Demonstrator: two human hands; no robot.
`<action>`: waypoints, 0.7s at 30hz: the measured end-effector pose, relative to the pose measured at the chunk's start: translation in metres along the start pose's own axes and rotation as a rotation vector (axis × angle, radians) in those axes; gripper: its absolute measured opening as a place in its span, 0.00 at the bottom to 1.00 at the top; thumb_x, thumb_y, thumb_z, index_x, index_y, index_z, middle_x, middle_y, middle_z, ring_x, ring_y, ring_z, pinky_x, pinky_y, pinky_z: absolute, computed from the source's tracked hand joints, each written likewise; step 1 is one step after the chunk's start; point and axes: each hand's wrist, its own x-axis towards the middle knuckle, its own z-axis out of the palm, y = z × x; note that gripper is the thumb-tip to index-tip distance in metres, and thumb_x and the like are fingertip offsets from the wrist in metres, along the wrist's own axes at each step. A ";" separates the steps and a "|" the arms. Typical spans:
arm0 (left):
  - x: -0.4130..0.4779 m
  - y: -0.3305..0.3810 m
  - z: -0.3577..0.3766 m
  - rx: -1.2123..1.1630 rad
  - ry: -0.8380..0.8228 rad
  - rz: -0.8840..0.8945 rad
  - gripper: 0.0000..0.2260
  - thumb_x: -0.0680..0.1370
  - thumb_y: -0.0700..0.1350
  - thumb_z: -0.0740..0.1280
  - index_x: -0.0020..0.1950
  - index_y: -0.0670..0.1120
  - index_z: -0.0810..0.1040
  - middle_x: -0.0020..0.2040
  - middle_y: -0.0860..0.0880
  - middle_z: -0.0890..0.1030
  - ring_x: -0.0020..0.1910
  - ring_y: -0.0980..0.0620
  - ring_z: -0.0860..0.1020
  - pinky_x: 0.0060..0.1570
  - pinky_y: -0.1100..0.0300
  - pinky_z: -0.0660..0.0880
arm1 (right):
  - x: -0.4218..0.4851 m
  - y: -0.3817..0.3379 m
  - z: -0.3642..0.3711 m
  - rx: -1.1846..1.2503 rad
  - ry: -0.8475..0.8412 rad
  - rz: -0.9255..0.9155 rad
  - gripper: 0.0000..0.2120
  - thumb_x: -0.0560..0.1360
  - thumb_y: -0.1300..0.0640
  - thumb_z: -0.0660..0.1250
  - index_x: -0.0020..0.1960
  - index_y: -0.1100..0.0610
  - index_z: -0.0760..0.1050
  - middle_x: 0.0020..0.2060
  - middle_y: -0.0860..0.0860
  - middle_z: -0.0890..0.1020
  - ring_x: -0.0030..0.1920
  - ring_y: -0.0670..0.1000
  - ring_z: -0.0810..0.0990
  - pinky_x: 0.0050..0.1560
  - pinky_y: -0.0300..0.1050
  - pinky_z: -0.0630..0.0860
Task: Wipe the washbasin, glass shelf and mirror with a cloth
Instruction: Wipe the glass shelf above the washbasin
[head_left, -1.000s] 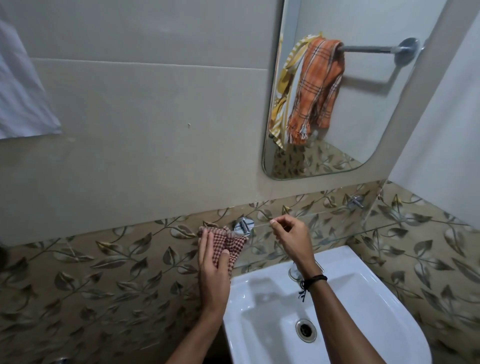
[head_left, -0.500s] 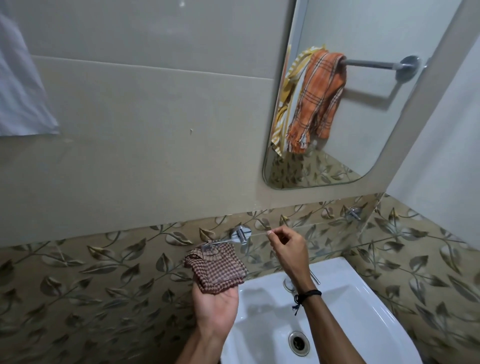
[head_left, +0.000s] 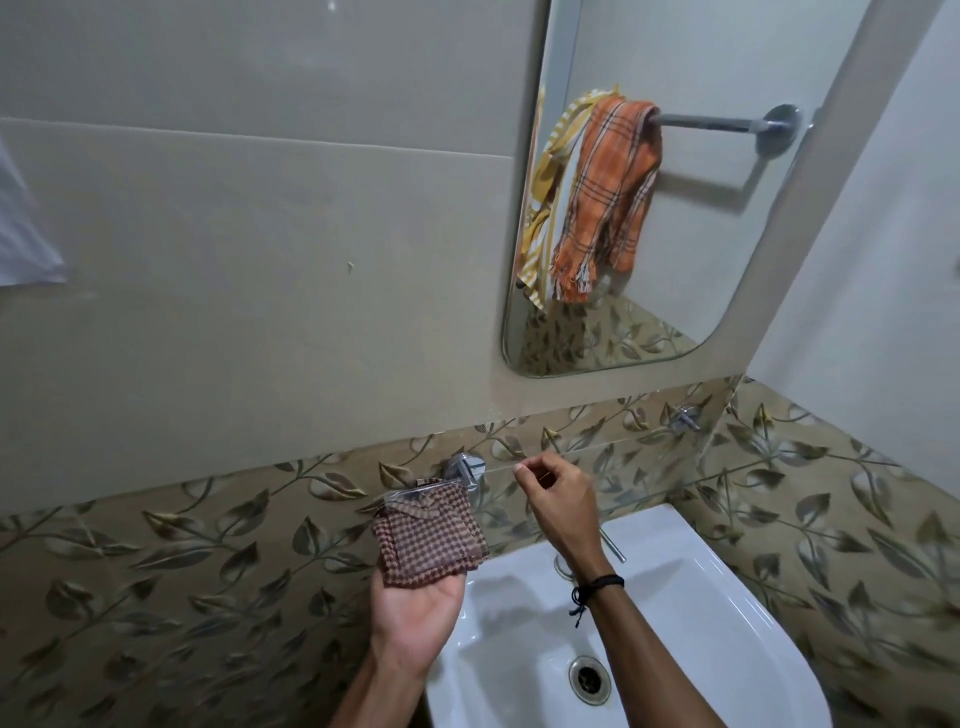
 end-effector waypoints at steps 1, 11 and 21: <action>0.002 -0.001 0.003 0.003 -0.005 -0.001 0.31 0.65 0.42 0.81 0.66 0.38 0.79 0.71 0.40 0.75 0.66 0.38 0.77 0.63 0.40 0.75 | 0.000 0.000 0.000 -0.001 0.006 -0.003 0.04 0.77 0.51 0.71 0.44 0.50 0.82 0.37 0.42 0.83 0.40 0.41 0.80 0.38 0.33 0.72; -0.009 -0.003 -0.015 -0.011 0.132 -0.116 0.24 0.84 0.51 0.54 0.72 0.36 0.72 0.70 0.36 0.74 0.67 0.34 0.75 0.67 0.40 0.71 | 0.001 -0.001 0.002 -0.024 0.013 -0.017 0.05 0.77 0.52 0.71 0.44 0.52 0.83 0.36 0.42 0.82 0.39 0.39 0.80 0.39 0.36 0.74; 0.020 -0.009 0.001 0.095 0.082 -0.050 0.24 0.78 0.47 0.58 0.71 0.36 0.71 0.72 0.37 0.73 0.74 0.37 0.69 0.61 0.38 0.76 | 0.003 0.001 -0.005 0.109 -0.033 0.033 0.06 0.76 0.51 0.71 0.41 0.50 0.82 0.32 0.45 0.83 0.32 0.44 0.80 0.36 0.43 0.78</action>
